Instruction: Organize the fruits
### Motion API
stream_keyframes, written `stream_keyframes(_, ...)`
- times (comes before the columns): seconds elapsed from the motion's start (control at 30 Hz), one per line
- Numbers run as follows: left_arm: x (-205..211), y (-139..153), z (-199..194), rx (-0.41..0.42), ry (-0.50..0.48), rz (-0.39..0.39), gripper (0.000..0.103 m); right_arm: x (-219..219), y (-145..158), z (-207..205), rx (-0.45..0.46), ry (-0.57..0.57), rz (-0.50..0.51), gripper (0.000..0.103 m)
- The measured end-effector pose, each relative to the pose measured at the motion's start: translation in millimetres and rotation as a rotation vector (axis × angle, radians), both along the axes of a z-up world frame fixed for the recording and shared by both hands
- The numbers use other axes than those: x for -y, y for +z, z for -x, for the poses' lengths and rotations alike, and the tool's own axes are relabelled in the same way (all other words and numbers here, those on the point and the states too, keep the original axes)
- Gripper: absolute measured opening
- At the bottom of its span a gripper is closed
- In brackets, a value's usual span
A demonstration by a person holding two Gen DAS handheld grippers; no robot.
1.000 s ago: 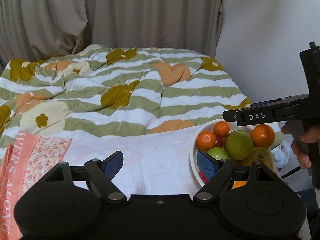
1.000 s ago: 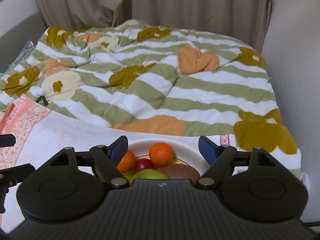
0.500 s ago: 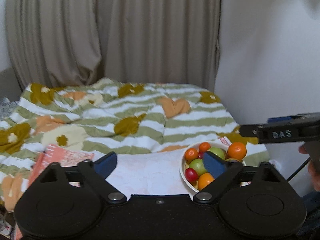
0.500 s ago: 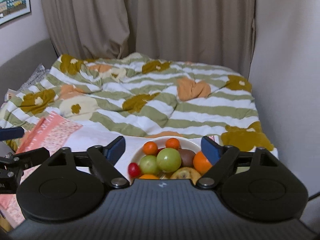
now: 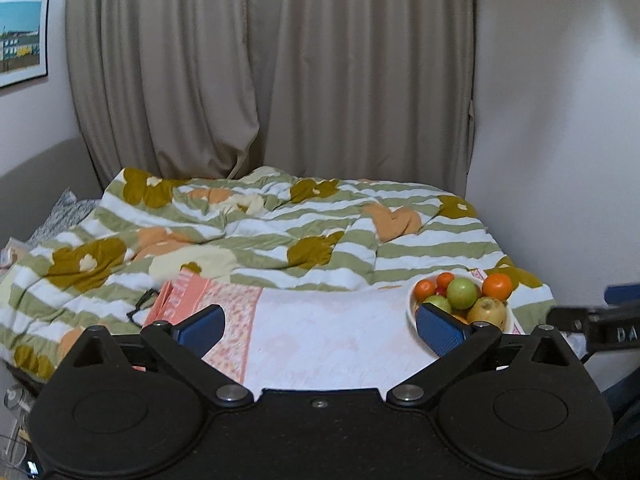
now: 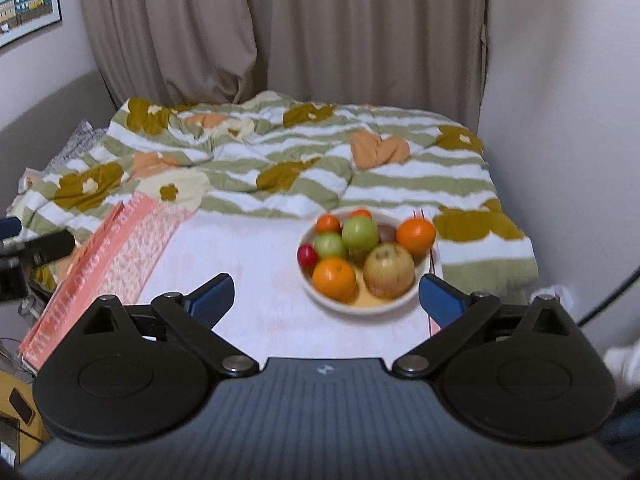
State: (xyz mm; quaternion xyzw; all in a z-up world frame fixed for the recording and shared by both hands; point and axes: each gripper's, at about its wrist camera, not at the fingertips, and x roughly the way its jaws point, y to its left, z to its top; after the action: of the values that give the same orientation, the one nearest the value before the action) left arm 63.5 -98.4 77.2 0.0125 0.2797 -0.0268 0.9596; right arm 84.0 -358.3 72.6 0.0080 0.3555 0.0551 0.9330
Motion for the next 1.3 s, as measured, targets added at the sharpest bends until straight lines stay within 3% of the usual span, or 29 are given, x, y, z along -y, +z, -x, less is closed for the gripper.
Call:
stream_keyframes(0.43,-34,-30,18,-0.082,-0.046,-0.007,0.103,-23,-23,31,-0.048,-0.089,-0.009,0.103)
stream_keyframes(1.3,-38,-31,14,-0.084,-0.049,-0.010,0.103,-30,-31,28,-0.068,-0.092,0.003,0.103)
